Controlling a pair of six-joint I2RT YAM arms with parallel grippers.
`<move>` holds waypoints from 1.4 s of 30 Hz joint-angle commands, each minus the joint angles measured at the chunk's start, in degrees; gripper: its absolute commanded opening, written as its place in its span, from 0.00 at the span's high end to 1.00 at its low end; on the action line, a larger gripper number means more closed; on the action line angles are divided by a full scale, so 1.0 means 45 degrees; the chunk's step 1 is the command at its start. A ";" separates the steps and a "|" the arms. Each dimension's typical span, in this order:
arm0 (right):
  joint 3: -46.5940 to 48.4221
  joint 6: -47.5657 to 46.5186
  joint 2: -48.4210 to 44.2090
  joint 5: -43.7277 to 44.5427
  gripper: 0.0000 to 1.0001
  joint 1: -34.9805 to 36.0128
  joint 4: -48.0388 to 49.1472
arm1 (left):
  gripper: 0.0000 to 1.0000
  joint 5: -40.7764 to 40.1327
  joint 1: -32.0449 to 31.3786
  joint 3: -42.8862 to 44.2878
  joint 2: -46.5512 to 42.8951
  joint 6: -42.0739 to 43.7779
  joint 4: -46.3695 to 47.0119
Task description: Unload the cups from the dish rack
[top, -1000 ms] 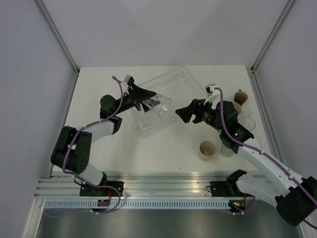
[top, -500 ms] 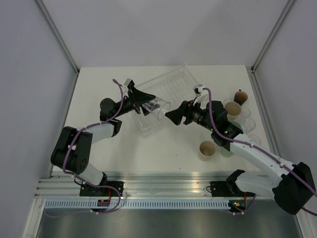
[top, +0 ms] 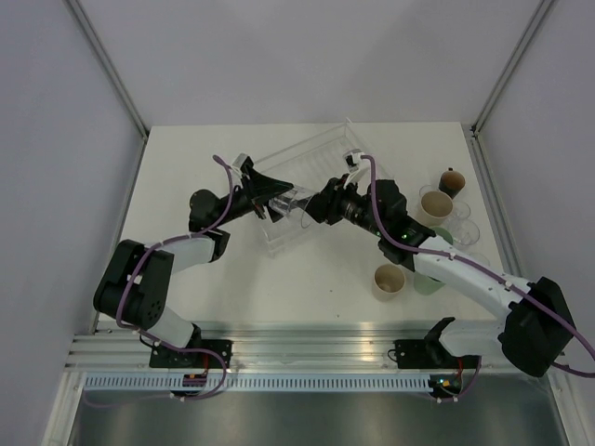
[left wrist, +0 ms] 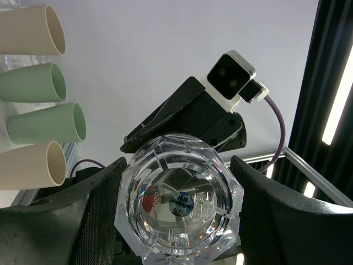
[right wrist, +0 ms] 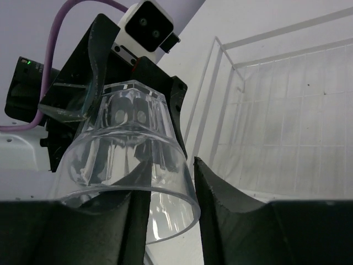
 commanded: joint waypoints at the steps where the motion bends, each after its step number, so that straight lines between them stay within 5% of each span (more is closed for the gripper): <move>1: 0.0784 0.0085 0.0418 0.0209 0.60 0.0229 0.0992 | 0.98 -0.0109 -0.0303 -0.0270 -0.0450 -0.0272 0.0902; 8: 0.0589 0.0105 0.0361 0.0286 0.98 0.0484 0.0994 | 0.98 -0.0208 -0.0460 -0.0369 -0.0411 -0.0291 0.0980; 13: 0.0433 0.0007 0.0107 0.0345 0.99 0.0523 0.0759 | 0.96 -0.0344 -0.0518 -0.0388 -0.0392 -0.0116 0.0980; 18: 0.0198 0.0007 -0.0361 0.0365 0.99 0.0523 0.0778 | 0.45 -0.0384 -0.0538 -0.0427 -0.0392 0.0040 0.0961; 19: 0.0121 0.0007 -0.0459 0.0384 0.99 0.0504 0.0720 | 0.18 -0.0442 -0.0538 -0.0446 -0.0372 0.0118 0.0961; 20: 0.0081 0.0007 -0.0538 0.0404 0.99 0.0523 0.0681 | 0.02 -0.0462 -0.0538 -0.0447 -0.0372 0.0119 0.0961; 32: -0.0583 -0.0500 -0.2919 0.1146 0.99 0.0503 -0.1097 | 0.00 -0.1282 -0.0187 -0.0017 0.1620 -0.1346 0.4242; 38: 0.0586 -0.1358 -0.3917 0.4637 0.99 0.0503 -0.5835 | 0.00 -0.1107 0.0262 0.0276 0.1933 -0.0899 0.4479; 42: 0.3682 -0.1731 -0.2223 0.5833 0.99 0.0231 -1.1271 | 0.00 -0.0347 0.0361 0.0431 0.1134 0.1009 0.2627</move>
